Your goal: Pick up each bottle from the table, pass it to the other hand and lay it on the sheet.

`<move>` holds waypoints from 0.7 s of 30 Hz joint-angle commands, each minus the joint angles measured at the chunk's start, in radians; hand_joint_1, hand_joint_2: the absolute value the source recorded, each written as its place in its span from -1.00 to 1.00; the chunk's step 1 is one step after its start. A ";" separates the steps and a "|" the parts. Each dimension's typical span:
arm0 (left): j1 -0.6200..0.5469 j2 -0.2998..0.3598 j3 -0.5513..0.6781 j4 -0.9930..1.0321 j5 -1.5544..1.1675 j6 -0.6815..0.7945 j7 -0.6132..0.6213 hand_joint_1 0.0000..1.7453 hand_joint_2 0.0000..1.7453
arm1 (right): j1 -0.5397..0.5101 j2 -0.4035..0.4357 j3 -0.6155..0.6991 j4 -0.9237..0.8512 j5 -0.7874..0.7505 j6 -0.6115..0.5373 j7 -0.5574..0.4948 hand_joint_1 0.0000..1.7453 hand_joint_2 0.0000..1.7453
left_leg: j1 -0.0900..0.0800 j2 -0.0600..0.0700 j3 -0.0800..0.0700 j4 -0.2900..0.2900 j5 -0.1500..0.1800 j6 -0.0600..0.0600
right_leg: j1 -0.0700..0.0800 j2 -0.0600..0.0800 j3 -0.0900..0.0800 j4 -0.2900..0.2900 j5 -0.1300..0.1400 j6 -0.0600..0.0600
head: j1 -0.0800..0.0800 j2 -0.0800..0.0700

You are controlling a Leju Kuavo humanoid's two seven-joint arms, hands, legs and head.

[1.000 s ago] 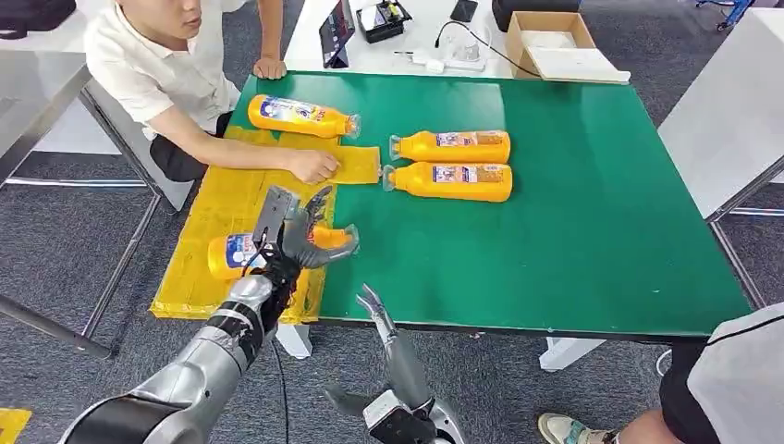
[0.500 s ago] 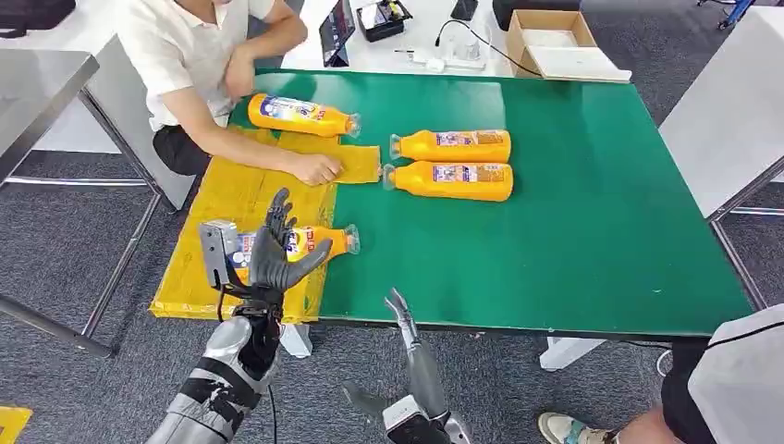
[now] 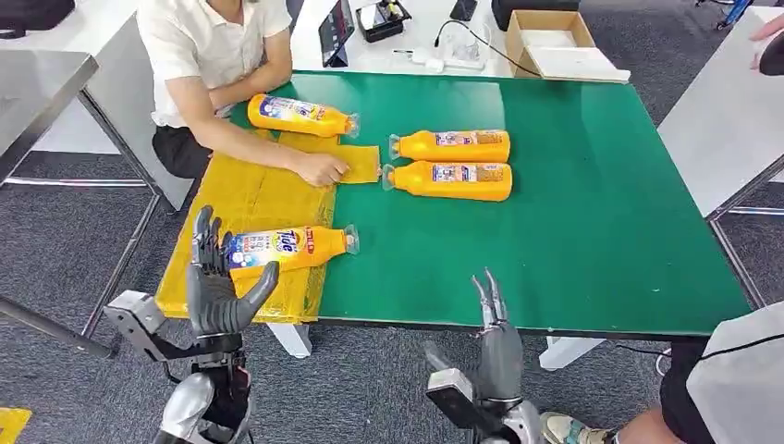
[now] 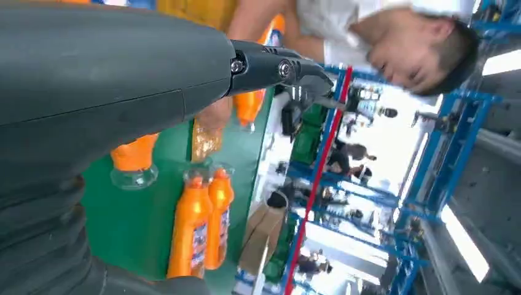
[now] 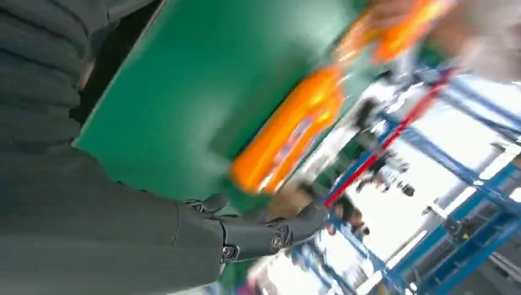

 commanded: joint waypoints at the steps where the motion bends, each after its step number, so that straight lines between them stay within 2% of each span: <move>1: 0.000 0.005 0.013 0.005 -0.006 0.011 0.024 -1.00 1.00 | -0.169 -0.090 -0.197 0.225 0.094 0.026 0.091 -1.00 1.00 | 0.001 0.001 0.007 -0.001 -0.001 -0.001 | 0.001 0.001 0.006 -0.002 -0.001 -0.002 | 0.000 0.000; 5: -0.025 0.024 -0.034 0.039 -0.098 0.038 0.009 -1.00 1.00 | -0.276 -0.090 -0.206 0.382 0.150 0.001 0.101 -1.00 1.00 | 0.001 0.004 0.006 -0.001 -0.001 -0.001 | 0.001 0.003 0.006 -0.002 0.001 -0.002 | 0.000 0.000; 8: -0.023 0.046 -0.077 0.066 -0.144 -0.019 0.030 -1.00 1.00 | -0.306 -0.084 -0.184 0.446 0.206 -0.027 0.133 -1.00 1.00 | 0.001 0.002 0.007 -0.001 0.000 -0.002 | 0.001 0.001 0.006 -0.002 0.000 -0.002 | 0.000 0.000; 16: -0.023 0.032 -0.099 0.099 -0.171 -0.069 0.040 -1.00 1.00 | -0.332 -0.058 -0.200 0.426 0.363 -0.035 0.174 -1.00 1.00 | 0.001 0.002 0.006 -0.001 -0.001 -0.001 | 0.001 0.001 0.005 -0.001 0.000 -0.001 | 0.000 0.000; 21: -0.027 0.033 -0.101 0.101 -0.161 -0.088 0.051 -1.00 1.00 | -0.387 -0.069 -0.170 0.478 0.323 -0.017 0.188 -1.00 1.00 | 0.001 0.003 0.005 -0.001 0.000 -0.001 | 0.001 0.002 0.004 0.000 0.000 -0.001 | 0.000 0.000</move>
